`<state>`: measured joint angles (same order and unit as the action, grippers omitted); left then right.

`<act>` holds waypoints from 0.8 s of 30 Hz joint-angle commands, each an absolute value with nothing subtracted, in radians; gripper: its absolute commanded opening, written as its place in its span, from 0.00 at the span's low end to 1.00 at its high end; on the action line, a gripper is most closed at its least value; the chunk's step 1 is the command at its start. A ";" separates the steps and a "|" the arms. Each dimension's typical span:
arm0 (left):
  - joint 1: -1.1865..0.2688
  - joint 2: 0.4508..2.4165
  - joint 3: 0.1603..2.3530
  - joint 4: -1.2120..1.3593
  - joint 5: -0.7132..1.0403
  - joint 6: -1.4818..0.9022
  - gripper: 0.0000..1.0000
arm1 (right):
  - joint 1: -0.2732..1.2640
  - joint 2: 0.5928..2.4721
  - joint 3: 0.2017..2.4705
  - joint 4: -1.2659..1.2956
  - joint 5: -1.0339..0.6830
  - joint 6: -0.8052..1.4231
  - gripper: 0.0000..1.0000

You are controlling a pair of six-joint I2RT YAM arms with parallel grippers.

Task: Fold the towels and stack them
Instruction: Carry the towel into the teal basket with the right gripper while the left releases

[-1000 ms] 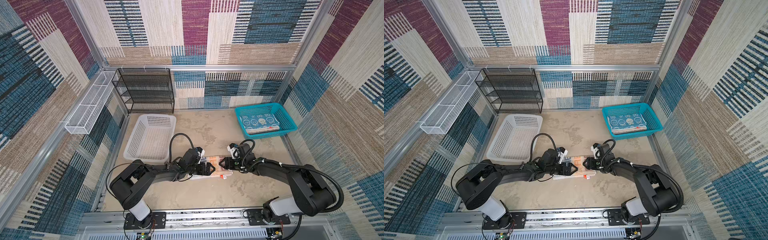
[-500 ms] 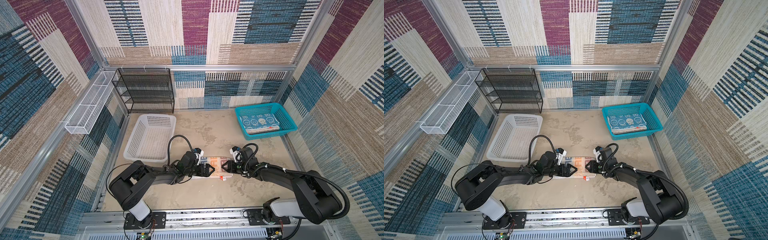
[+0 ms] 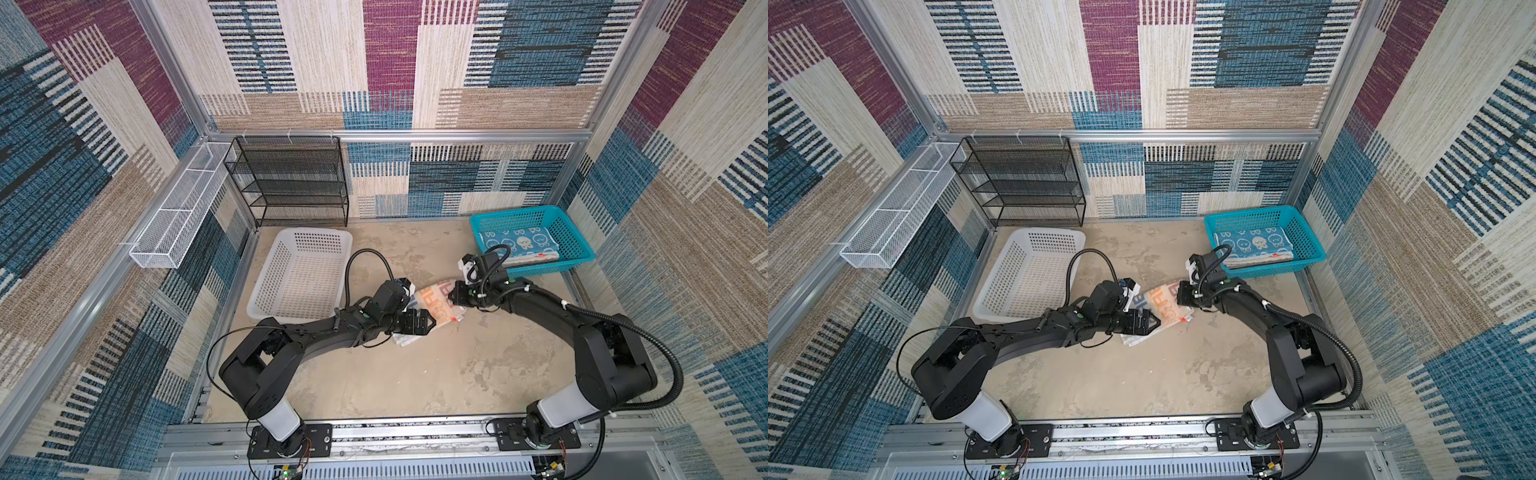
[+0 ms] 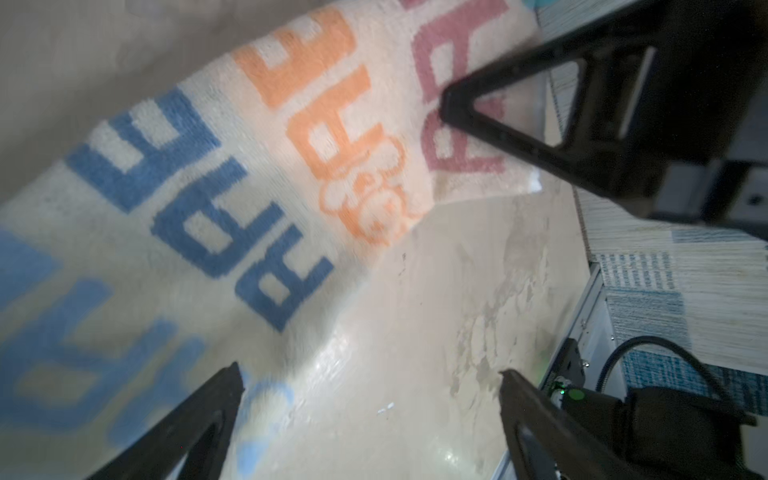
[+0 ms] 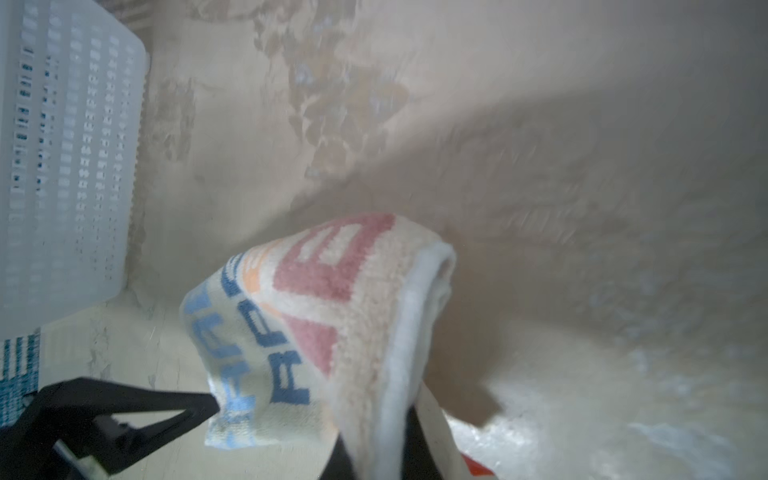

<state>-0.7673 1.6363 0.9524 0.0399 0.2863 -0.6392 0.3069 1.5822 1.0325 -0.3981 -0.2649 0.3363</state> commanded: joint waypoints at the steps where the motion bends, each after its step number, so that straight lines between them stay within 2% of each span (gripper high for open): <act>1: -0.730 1.645 1.041 -0.066 0.240 -0.583 0.99 | 0.288 1.661 1.228 -0.618 -0.113 0.224 0.00; 4: -0.685 1.688 1.148 -0.064 0.278 -0.579 0.99 | 0.285 1.775 1.451 -0.734 -0.019 0.184 0.00; 8: -0.671 1.801 1.386 -0.182 0.314 -0.509 0.99 | 0.273 1.915 1.721 -0.861 0.136 0.081 0.00; 11: -0.666 1.862 1.510 -0.227 0.334 -0.484 0.99 | 0.241 2.008 1.861 -0.959 0.203 -0.004 0.00; 16: -0.651 1.955 1.653 -0.293 0.371 -0.458 0.99 | 0.164 2.027 1.924 -0.952 0.195 -0.082 0.00; 24: -0.628 2.042 1.757 -0.305 0.392 -0.470 0.99 | 0.070 2.048 2.009 -0.904 0.215 -0.233 0.00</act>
<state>-0.6281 2.0270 1.7199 -0.2840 0.3725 -0.4953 0.0925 2.0434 1.9732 -0.9325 0.1951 -0.1555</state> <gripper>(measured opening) 0.989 0.087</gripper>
